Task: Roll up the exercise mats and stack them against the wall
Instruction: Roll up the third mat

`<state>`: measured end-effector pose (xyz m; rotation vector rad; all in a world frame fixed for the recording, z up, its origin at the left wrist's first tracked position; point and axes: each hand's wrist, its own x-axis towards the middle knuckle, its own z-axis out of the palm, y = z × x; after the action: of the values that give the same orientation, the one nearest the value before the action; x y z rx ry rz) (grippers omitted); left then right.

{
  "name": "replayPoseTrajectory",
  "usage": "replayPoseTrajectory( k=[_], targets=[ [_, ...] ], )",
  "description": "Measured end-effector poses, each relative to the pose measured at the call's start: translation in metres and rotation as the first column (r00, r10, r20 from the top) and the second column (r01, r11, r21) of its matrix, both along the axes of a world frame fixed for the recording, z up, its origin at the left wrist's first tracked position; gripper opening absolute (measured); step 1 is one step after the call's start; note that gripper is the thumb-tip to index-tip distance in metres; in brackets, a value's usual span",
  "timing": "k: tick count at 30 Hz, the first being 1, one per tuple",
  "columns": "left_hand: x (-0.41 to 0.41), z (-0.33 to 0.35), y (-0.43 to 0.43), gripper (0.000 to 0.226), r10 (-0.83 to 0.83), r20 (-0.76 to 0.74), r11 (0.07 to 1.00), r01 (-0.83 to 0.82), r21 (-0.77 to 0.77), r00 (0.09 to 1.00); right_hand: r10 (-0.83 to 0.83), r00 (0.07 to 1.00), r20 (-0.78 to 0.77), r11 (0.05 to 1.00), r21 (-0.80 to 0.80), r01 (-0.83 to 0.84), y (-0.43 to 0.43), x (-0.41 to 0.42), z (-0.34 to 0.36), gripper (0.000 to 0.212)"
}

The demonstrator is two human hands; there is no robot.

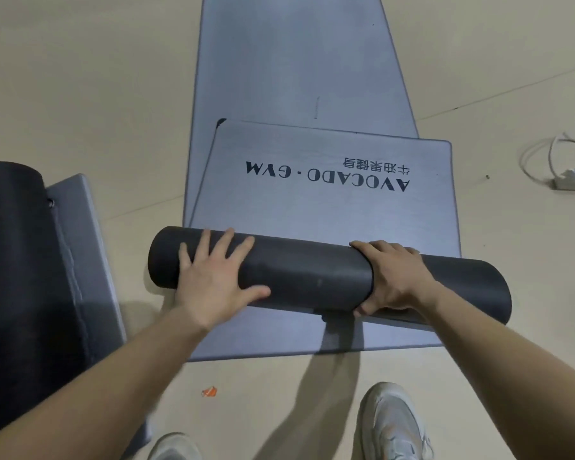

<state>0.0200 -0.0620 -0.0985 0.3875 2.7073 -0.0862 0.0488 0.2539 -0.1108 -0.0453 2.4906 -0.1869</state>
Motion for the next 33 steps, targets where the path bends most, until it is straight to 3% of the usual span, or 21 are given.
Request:
replayPoseTrajectory(
  k=[1,3,6,8,10,12,15,18,23,26,30,31,33],
  targets=[
    [0.010,-0.005,-0.001,0.127,-0.013,0.011,0.999,0.013,-0.049,1.000,0.010,1.000,0.011,1.000,0.004,-0.010,0.001,-0.006,0.002,0.132],
    [0.002,-0.018,0.001,0.139,-0.041,0.017,0.997,0.043,-0.071,0.999,0.016,0.991,-0.130,0.998,0.069,-0.007,-0.005,0.001,-0.004,0.133],
    [-0.056,-0.025,0.005,0.136,-0.075,0.014,0.996,0.074,0.055,0.997,0.056,0.927,-0.370,0.983,0.186,0.015,-0.022,0.034,-0.027,0.137],
    [-0.084,-0.025,0.004,0.131,-0.128,0.041,0.984,0.122,0.133,0.991,0.080,0.898,-0.432,0.974,0.227,0.023,-0.016,0.018,-0.034,0.136],
    [-0.087,-0.034,0.000,0.129,-0.166,-0.040,0.976,0.170,0.134,0.985,0.080,0.914,-0.397,0.977,0.214,0.008,-0.005,-0.021,-0.029,0.138],
    [-0.084,-0.043,0.004,0.137,-0.219,-0.127,0.975,0.222,0.007,0.967,0.094,0.953,-0.287,0.979,0.201,-0.036,0.005,-0.058,-0.020,0.138],
    [-0.096,-0.036,0.018,0.134,-0.226,-0.141,0.974,0.221,-0.048,0.964,0.105,0.978,-0.178,0.982,0.176,-0.074,0.012,-0.084,-0.015,0.133],
    [-0.072,-0.022,0.018,0.124,-0.214,-0.090,0.976,0.209,-0.061,0.973,0.173,0.979,-0.108,0.976,0.152,-0.156,0.008,-0.078,-0.003,0.130],
    [0.014,-0.011,-0.002,0.122,-0.180,0.146,0.973,0.198,-0.122,0.973,0.267,0.961,0.075,0.959,0.081,-0.272,-0.010,-0.023,0.001,0.132],
    [0.002,-0.003,-0.001,0.124,-0.211,0.232,0.968,0.236,-0.085,0.950,0.198,0.977,-0.080,0.971,0.152,-0.185,-0.015,0.030,-0.008,0.143],
    [-0.043,0.007,0.002,0.123,-0.097,0.438,0.995,0.072,0.072,0.894,0.116,0.949,-0.294,0.981,0.183,-0.063,-0.019,0.073,-0.032,0.152],
    [-0.043,0.007,-0.001,0.123,-0.037,0.383,0.996,0.001,0.094,0.923,0.101,0.951,-0.292,0.987,0.148,-0.059,-0.017,0.062,-0.032,0.150],
    [-0.025,0.003,-0.006,0.112,0.117,0.120,0.985,-0.131,0.116,0.986,0.062,0.965,-0.253,0.996,0.084,-0.042,-0.011,0.024,-0.024,0.143]
  ],
)
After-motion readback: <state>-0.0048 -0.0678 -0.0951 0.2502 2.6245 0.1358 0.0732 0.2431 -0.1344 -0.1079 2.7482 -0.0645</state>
